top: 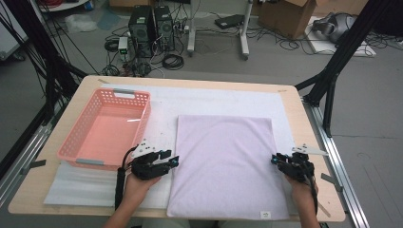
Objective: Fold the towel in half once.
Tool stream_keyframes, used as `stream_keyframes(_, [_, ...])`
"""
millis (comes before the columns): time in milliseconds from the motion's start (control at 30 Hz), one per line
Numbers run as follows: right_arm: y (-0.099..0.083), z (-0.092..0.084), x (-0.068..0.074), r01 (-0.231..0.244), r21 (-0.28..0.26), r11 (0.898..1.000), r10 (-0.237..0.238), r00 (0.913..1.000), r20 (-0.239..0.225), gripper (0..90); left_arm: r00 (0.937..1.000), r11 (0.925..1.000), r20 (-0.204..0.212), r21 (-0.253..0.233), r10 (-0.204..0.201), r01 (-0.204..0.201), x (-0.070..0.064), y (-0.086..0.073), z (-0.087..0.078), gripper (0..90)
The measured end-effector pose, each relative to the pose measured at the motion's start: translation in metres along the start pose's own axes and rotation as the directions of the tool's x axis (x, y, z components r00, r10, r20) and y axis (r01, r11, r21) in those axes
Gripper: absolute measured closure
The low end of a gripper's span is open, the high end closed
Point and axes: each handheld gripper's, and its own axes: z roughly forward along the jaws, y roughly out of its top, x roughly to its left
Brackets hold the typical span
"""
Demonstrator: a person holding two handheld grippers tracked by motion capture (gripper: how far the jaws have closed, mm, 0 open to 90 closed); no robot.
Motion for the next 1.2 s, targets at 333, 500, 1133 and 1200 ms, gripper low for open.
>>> stream_keyframes(333, [0.003, -0.005, 0.003, 0.036, 0.015, 0.999, -0.037, 0.9938, 0.105, 76.7, 0.9999, 0.9999, -0.008, -0.012, -0.008, 0.008, 0.002, 0.001, -0.002, 50.7])
stream_keyframes(500, [0.002, -0.021, 0.002, 0.006, -0.062, 0.998, -0.002, 0.998, 0.063, 54.3, 1.0, 0.9996, 0.003, -0.026, -0.008, 0.008, 0.002, 0.004, -0.003, 46.3])
stream_keyframes(1133, [0.0, -0.037, 0.001, 0.091, -0.137, 0.986, -0.095, 0.9952, -0.023, 21.1, 0.9992, 0.9972, 0.04, -0.074, 0.007, -0.004, 0.0, 0.01, -0.003, 24.3])
stream_keyframes(1200, [0.0, -0.037, 0.0, 0.09, -0.139, 0.986, -0.093, 0.9955, -0.019, 21.0, 0.9989, 0.9971, 0.047, -0.077, 0.003, 0.001, 0.001, 0.01, -0.003, 23.4])
